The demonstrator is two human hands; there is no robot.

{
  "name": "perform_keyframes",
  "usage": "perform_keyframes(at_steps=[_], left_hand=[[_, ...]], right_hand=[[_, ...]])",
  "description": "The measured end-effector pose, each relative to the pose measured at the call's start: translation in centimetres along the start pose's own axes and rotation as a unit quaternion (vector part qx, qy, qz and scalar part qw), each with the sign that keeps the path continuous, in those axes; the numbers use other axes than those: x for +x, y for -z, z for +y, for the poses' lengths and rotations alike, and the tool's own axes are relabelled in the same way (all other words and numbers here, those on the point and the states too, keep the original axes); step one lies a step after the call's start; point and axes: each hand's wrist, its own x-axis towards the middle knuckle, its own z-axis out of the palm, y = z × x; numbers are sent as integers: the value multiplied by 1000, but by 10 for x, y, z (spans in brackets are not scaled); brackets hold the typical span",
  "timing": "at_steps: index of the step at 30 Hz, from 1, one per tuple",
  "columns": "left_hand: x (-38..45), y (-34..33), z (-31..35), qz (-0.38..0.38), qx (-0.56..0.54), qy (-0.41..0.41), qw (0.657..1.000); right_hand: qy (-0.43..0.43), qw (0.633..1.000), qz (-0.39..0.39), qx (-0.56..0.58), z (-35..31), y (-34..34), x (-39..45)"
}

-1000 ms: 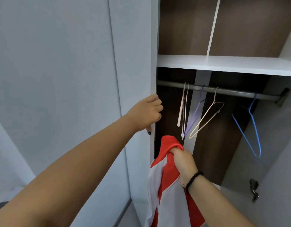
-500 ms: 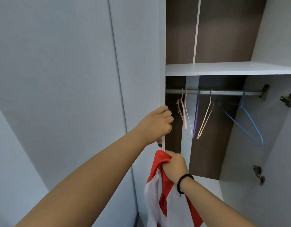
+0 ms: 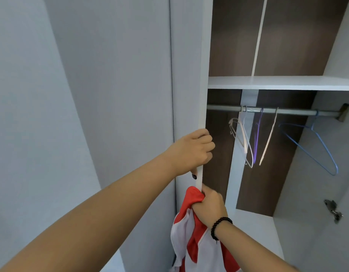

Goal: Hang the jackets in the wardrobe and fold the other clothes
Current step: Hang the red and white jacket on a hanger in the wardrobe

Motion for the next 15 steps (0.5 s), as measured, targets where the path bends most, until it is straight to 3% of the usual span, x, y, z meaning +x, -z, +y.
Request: perform_keyframes(at_steps=[8,15], left_hand=[[-54,2,-14,19,4,19,1000],[-86,0,-24,15,42,35,998]], right_hand=[[12,999,-51,3,-23,-38,-10],[32,986,-159,45,-31,-44,-16]])
